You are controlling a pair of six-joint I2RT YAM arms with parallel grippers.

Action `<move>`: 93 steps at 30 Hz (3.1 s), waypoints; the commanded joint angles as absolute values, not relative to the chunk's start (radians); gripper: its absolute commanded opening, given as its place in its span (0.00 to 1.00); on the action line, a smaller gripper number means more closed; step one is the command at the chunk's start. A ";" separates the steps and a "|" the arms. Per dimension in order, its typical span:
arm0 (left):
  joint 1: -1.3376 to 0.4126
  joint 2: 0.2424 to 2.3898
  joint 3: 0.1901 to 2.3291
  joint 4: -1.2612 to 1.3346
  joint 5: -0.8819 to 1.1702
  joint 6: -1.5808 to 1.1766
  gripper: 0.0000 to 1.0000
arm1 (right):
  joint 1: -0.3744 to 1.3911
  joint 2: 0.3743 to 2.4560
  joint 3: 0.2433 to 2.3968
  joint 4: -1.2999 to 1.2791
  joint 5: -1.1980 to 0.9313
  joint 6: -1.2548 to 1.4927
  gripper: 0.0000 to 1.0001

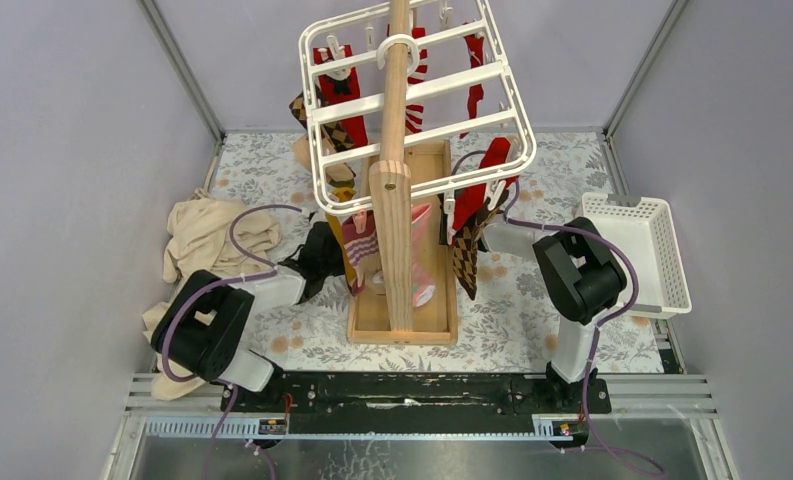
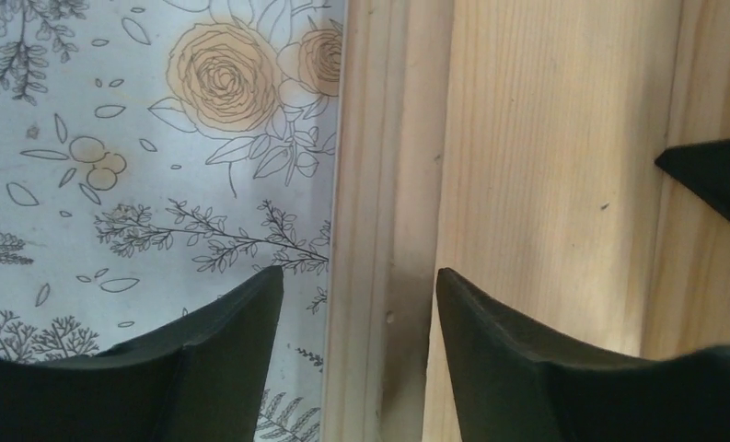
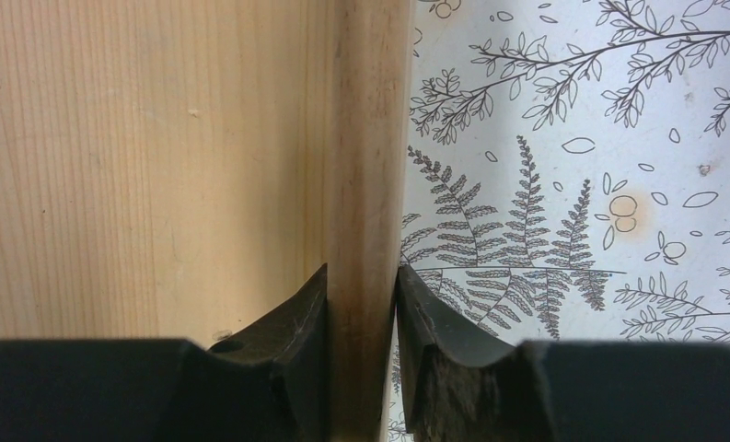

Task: Remove the socks clipped to the hanger
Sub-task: Move the clothesline to the center of the board.

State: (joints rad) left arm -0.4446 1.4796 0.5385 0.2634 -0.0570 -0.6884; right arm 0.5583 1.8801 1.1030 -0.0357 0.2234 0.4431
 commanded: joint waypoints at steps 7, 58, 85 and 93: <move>-0.454 1.531 0.643 0.165 -0.175 -0.611 0.06 | 0.572 1.896 1.124 -0.025 0.201 0.437 0.05; -0.242 1.514 0.826 0.130 -0.037 -0.608 0.98 | 0.569 1.587 0.679 0.222 0.366 0.778 0.81; -0.366 0.897 0.634 -0.224 -0.182 -0.617 0.51 | 0.884 0.964 0.480 -0.257 0.168 0.724 0.89; -0.372 0.900 0.627 -0.206 -0.192 -0.626 0.52 | 1.233 0.958 0.484 -0.275 0.288 0.792 0.81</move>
State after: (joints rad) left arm -0.3614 0.9073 0.6224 -0.2081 -0.1684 -0.6151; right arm 1.0756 0.9386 0.4534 -0.2653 0.1833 0.7574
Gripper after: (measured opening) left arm 0.517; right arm 0.833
